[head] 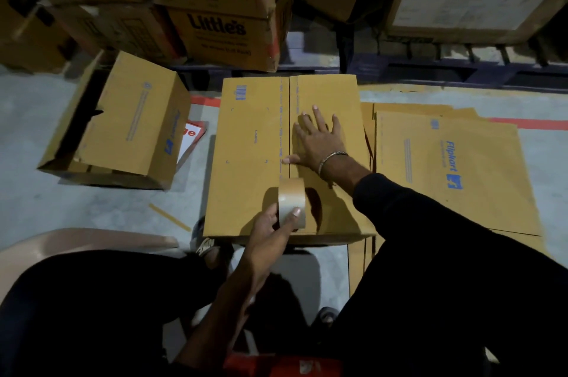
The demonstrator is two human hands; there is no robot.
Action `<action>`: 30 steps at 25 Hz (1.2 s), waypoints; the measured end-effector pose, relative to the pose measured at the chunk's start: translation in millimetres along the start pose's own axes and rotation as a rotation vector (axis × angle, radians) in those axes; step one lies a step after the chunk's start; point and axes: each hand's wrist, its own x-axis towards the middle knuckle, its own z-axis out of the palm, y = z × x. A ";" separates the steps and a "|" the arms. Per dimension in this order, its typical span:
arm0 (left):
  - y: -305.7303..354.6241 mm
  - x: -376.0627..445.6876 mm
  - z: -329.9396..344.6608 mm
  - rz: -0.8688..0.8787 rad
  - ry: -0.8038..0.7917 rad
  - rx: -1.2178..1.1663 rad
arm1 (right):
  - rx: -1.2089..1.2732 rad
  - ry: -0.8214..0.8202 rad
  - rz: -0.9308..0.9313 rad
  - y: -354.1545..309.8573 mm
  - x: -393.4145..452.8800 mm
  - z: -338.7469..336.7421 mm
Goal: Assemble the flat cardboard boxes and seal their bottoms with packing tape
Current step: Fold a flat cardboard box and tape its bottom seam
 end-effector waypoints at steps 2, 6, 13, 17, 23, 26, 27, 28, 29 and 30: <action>-1.8 0.0 -3.8 0.021 -0.042 -0.014 | 0.015 -0.042 -0.043 -10.5 -19.8 6.3; -20.3 -18.4 -4.6 0.028 -0.014 0.009 | 0.092 -0.054 -0.021 -14.2 -27.8 12.5; -80.2 -74.3 8.6 -0.009 0.164 0.097 | 0.115 -0.064 -0.047 -12.6 -24.6 18.9; -82.6 -76.1 10.7 -0.007 0.182 0.152 | 0.114 -0.042 -0.043 -12.0 -20.9 22.9; -90.6 -70.1 14.8 -0.054 0.214 0.135 | 0.100 -0.011 -0.051 -12.4 -25.2 23.5; -94.8 -57.5 17.2 -0.071 0.229 0.081 | 0.021 0.047 -0.085 -19.9 -40.5 23.4; -100.6 -51.3 17.8 -0.077 0.215 0.044 | -0.009 0.048 -0.115 -24.2 -51.0 26.6; -99.8 -48.1 20.2 -0.101 0.227 0.001 | -0.023 0.040 -0.146 -29.5 -64.1 33.2; -100.9 -43.5 22.5 -0.141 0.225 -0.052 | -0.021 0.034 -0.170 -35.5 -78.6 41.3; -93.7 -41.7 26.1 -0.193 0.224 -0.093 | -0.007 0.030 -0.184 -40.8 -92.5 48.0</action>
